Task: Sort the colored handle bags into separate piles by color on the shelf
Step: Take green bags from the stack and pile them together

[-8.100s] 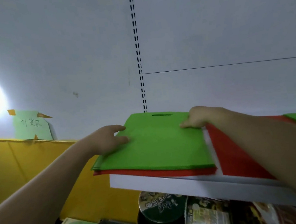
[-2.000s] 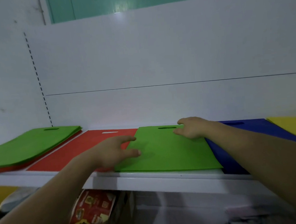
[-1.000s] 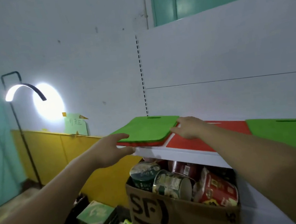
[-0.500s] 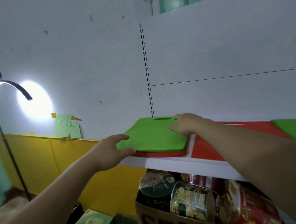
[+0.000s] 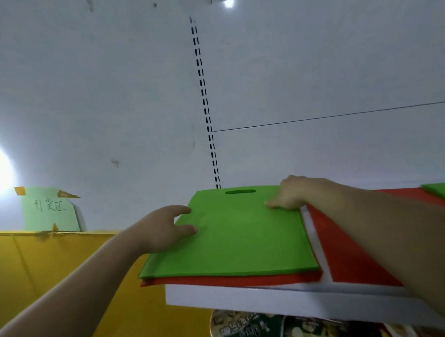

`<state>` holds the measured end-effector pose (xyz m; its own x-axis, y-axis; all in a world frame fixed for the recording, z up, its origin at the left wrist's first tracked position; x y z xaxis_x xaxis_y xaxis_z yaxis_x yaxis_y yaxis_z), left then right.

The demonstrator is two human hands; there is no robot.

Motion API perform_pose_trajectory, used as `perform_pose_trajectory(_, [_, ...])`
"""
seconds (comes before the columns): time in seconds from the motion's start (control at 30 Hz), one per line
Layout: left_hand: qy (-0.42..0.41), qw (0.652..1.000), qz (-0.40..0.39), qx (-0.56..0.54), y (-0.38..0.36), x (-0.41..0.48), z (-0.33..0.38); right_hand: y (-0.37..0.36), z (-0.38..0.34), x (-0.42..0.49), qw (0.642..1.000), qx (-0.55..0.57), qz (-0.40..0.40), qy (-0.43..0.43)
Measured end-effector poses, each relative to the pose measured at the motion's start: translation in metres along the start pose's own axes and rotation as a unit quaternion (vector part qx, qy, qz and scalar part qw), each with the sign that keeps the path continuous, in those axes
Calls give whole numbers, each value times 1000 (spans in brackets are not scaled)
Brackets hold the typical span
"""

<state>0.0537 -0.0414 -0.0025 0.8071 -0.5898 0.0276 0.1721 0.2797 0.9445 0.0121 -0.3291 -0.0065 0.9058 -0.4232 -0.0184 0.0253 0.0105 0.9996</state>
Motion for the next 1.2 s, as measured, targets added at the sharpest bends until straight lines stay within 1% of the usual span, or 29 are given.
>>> perform_pose_trajectory(0.1, [5,998,-57,4,-7,9,-8,-4,-3,-3,1000,4,10,-19])
perform_pose_trajectory(0.17, [-2,997,-77,-6,-9,12,-11,-4,-7,-7,999,14,34,-32])
perform_pose_trajectory(0.27, [-24,997,-74,-19,-11,13,-14,-3,-16,-17,994,26,90,-54])
perform_pose_trajectory(0.33, [-39,997,-58,-28,-11,14,-17,1,-23,-27,987,58,135,-66])
perform_pose_trajectory(0.43, [-52,997,-40,-49,-10,12,-22,12,-33,-48,964,132,215,-85])
perform_pose_trajectory(0.53, [-71,989,-16,-132,-6,11,-29,23,-42,-75,924,223,295,-97])
perform_pose_trajectory(0.6, [-88,971,30,-222,-3,9,-32,29,-45,-94,894,269,343,-100])
perform_pose_trajectory(0.63, [-102,952,53,-282,0,7,-33,32,-46,-103,876,294,368,-103])
perform_pose_trajectory(0.7, [-126,904,81,-400,4,5,-34,39,-46,-122,835,340,416,-116])
perform_pose_trajectory(0.73, [-138,886,88,-434,6,3,-33,42,-45,-132,818,359,433,-124])
perform_pose_trajectory(0.83, [-181,865,75,-462,11,-6,-25,44,-39,-160,776,406,459,-145])
perform_pose_trajectory(0.93, [-230,858,71,-454,13,-20,-9,45,-27,-193,751,417,483,-168])
perform_pose_trajectory(1.03, [-251,851,64,-456,7,-32,12,47,-13,-230,736,396,517,-186])
perform_pose_trajectory(1.1, [-267,840,43,-470,1,-40,30,48,-2,-255,725,377,543,-192])
perform_pose_trajectory(1.2, [-313,823,4,-474,-12,-57,64,50,17,-298,718,339,573,-203])
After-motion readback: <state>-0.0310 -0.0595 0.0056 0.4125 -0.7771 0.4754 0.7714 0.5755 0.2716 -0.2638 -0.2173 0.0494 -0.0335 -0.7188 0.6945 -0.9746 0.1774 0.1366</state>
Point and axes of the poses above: each hand's wrist, its own x-axis towards the middle knuckle, its own y-axis out of the back of the hand, z = x × y, the point moved 2 cm from there along x, towards the middle knuckle, and after that the axes turned 2 degrees about -z, right-handed, at the moved point
